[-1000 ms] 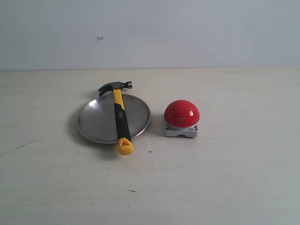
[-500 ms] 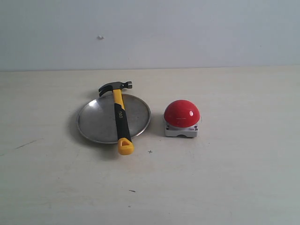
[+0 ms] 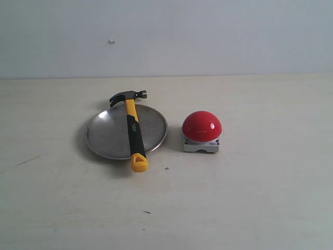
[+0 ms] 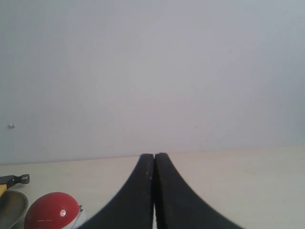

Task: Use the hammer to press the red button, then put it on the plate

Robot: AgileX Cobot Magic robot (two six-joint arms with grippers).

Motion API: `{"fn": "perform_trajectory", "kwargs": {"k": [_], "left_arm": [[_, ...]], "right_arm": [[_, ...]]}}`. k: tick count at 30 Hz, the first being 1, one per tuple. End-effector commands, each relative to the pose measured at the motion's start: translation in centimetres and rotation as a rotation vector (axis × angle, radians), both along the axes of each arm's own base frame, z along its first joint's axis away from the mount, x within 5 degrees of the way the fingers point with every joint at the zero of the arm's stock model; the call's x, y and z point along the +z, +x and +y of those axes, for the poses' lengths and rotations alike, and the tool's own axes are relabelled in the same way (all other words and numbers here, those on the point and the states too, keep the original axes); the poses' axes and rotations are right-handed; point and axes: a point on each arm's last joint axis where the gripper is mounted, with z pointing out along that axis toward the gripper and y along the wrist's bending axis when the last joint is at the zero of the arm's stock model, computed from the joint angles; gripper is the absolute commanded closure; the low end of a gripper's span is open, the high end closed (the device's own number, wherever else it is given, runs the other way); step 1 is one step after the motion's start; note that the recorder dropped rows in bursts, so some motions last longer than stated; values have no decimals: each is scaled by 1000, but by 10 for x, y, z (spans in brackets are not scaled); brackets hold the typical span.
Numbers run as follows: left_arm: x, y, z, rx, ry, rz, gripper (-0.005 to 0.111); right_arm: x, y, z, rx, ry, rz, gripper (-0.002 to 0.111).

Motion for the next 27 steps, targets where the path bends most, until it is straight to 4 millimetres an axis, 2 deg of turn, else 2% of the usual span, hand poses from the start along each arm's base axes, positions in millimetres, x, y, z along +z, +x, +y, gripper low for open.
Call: {"fn": "perform_trajectory", "kwargs": {"k": [1,27], "left_arm": [[0,0,0,-1,-3,-10,107],[0,0,0,-1,-3,-10,107]], "right_arm": [[0,0,0,-9,-38,-14,108],[-1,0,0,-8,-33,-4,108]]}}
